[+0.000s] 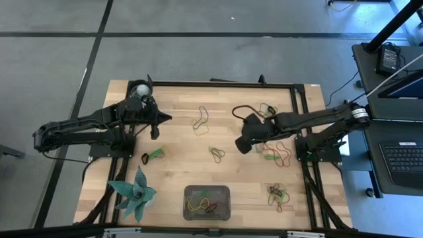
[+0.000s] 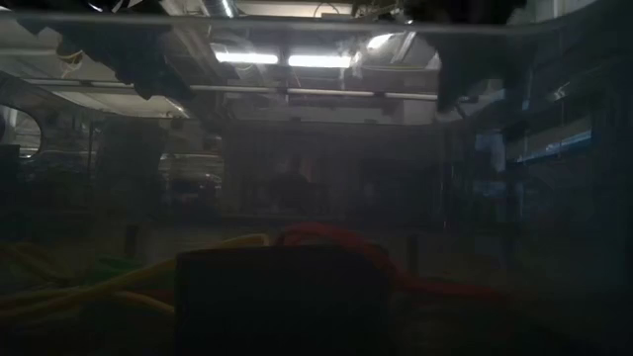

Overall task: Pick and place rubber bands into bin
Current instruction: Put the blue rubber band into the black bin

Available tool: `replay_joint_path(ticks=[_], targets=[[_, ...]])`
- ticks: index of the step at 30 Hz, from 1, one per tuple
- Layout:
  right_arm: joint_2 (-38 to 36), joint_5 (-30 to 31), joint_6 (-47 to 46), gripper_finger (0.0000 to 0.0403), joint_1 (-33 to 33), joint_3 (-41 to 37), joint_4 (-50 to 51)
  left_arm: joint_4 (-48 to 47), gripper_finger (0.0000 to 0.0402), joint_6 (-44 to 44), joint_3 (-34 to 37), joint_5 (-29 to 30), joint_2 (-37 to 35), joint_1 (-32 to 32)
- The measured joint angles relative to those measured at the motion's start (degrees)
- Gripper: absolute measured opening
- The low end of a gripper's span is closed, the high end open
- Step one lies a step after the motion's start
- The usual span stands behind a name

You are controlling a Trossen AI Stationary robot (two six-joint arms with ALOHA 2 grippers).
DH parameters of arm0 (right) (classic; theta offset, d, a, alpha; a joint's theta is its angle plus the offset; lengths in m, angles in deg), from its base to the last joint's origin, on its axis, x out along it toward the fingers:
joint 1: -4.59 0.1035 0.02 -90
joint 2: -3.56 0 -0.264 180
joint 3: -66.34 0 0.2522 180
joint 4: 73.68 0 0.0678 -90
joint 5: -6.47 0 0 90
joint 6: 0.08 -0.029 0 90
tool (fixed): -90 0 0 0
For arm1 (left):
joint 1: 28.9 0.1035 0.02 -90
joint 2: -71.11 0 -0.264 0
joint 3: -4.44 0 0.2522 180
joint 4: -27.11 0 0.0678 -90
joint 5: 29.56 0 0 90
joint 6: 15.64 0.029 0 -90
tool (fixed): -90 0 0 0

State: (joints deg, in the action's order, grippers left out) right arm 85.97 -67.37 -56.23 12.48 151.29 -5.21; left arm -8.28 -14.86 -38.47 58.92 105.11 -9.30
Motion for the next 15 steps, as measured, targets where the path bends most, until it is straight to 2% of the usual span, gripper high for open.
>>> replay_joint_path(ticks=[9,15], targets=[[0.34,-0.74,8.49,0.0000,5.80,13.02,-0.69,0.00,0.0003,6.89,0.00,0.38,-0.02,-0.01],[7.52,3.44,6.43,0.0000,11.89,22.92,-0.77,0.05,0.0003,12.39,0.00,-2.50,-1.47,-0.01]])
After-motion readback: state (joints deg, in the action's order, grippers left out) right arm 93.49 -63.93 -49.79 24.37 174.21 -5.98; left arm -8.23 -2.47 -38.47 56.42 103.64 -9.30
